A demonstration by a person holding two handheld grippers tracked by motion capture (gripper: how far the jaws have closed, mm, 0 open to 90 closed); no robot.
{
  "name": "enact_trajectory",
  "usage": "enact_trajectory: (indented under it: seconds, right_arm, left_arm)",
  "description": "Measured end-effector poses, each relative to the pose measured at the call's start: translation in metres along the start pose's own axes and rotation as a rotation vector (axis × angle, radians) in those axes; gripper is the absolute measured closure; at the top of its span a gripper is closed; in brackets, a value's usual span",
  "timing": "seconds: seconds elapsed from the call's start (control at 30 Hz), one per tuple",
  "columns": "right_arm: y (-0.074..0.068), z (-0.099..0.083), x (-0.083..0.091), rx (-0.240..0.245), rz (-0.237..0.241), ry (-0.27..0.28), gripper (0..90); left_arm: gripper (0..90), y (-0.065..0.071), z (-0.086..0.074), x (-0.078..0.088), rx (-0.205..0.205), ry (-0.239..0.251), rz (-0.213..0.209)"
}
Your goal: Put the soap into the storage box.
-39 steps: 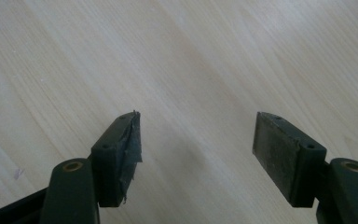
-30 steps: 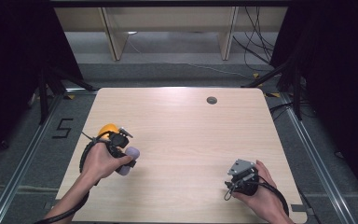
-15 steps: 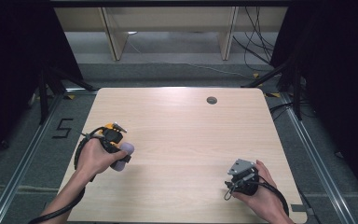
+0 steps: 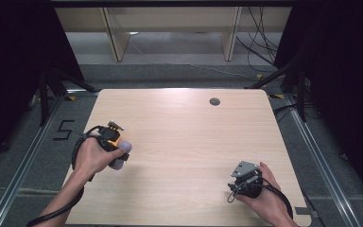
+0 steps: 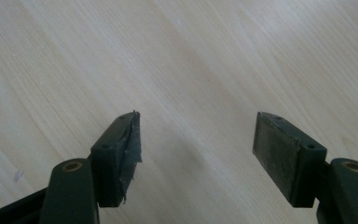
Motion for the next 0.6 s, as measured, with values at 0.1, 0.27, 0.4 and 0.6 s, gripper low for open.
enact_trajectory:
  seconds: [0.1, 0.27, 0.4, 0.6]
  right_arm:
    - [0.000, 0.000, 0.000, 0.000, 0.000, 0.001, 33.1]
    - [0.000, 0.000, 0.000, 0.000, 0.002, 0.001, 33.1]
    - [0.001, 0.000, 0.001, 0.005, -0.005, 0.005, 33.1]
    - [0.001, 0.000, 0.001, 0.003, 0.002, 0.004, 33.0]
  left_arm:
    - [49.0, -0.002, 0.002, 0.001, 0.005, 0.000, -0.004]
    - [49.1, -0.006, 0.006, 0.003, 0.000, 0.003, 0.006]
    - [49.1, -0.009, 0.009, 0.004, 0.018, -0.001, 0.002]
    - [49.1, -0.015, 0.013, 0.004, 0.032, 0.008, 0.013]
Point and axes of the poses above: each handheld gripper's, and its own axes: x roughly backward along the jaws, z roughly out of its top, y roughly to its right, the point moved 1 cm from there along -x, roughly forward along the jaws, and after that the axes turned 8 degrees about x, right-handed, at the moved point
